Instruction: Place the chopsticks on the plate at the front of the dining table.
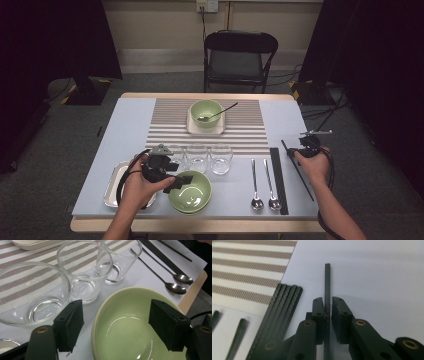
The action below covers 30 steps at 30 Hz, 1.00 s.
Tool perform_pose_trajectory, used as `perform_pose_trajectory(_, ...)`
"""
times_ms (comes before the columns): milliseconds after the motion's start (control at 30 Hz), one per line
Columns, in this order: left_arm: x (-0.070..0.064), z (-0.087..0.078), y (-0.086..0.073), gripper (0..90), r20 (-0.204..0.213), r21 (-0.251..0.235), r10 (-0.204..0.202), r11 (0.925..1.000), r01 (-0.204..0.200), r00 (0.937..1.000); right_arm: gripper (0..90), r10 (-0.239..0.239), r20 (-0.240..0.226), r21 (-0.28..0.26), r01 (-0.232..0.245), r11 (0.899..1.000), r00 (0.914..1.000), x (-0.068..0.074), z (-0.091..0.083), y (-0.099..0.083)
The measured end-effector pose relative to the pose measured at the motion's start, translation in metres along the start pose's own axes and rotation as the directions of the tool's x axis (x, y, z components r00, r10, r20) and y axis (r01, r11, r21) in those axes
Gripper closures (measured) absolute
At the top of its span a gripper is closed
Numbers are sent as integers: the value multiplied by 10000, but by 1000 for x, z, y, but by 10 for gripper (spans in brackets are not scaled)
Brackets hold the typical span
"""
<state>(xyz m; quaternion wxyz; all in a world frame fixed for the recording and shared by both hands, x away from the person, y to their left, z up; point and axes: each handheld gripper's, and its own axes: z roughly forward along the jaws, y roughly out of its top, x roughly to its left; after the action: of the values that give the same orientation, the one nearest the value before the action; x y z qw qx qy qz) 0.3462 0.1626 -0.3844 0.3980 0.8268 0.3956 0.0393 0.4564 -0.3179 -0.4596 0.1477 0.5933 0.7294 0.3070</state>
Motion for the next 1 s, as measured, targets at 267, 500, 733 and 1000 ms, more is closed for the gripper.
perform_pose_trajectory(267,0,-1,0,282,-70,12,105,9999,-104,9999,862,-336,361,210,329,9992,9988,5,-4,-5)
perform_pose_trajectory(500,-1,-1,1,281,-47,-37,76,10000,-76,10000,867,-154,405,421,137,9990,9991,5,-3,-1)
perform_pose_trajectory(733,-1,0,1,281,11,-43,10,10000,-10,10000,867,111,152,198,-114,9997,9998,1,-6,-2)
perform_pose_trajectory(1000,-5,0,3,281,90,-79,9,10000,-8,10000,867,242,-239,-196,-247,9995,9994,3,-24,11)
